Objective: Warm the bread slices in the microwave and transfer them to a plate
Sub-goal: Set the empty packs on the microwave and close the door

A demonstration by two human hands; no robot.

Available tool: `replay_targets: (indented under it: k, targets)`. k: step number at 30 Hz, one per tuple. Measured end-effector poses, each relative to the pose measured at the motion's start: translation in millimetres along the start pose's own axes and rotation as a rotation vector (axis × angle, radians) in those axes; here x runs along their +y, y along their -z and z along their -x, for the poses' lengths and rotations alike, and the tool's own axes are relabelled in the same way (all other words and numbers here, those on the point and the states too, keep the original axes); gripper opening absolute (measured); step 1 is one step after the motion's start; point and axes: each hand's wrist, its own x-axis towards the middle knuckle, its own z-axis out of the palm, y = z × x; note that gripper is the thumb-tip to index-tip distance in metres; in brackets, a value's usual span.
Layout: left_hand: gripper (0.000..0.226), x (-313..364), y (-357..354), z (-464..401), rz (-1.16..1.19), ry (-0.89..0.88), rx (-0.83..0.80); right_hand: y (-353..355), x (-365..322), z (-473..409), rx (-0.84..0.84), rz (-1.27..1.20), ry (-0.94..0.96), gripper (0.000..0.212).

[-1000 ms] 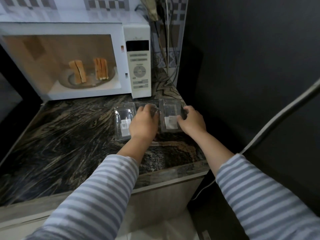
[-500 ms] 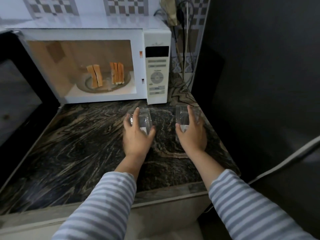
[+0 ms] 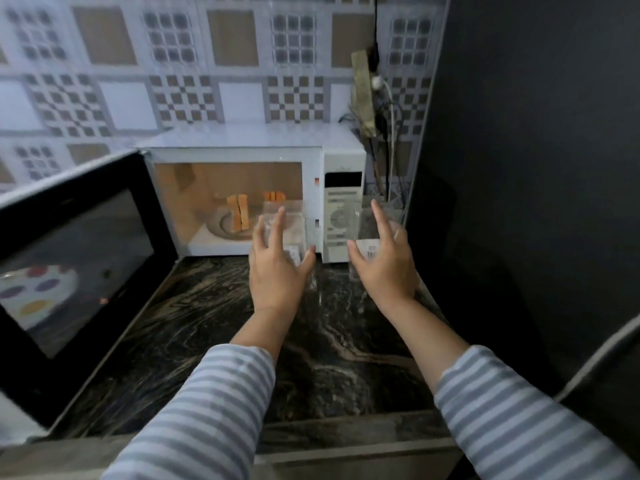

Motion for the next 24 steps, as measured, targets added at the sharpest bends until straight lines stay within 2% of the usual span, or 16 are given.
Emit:
replay_targets:
  k: [8,15,24]
  targets:
    - [0.076,24,58,-96,-0.020,-0.037,0.139,12,-83,-76,-0.016,-0.103,0.113,0.074]
    - [0.078,23,79,-202,-0.082,0.022,0.082,-16,-142,-161,-0.043,-0.121,0.102,0.073]
    - [0.079,-22,54,-316,-0.144,0.053,-0.053,-89,-172,-259,-0.182,-0.012,-0.016,0.071]
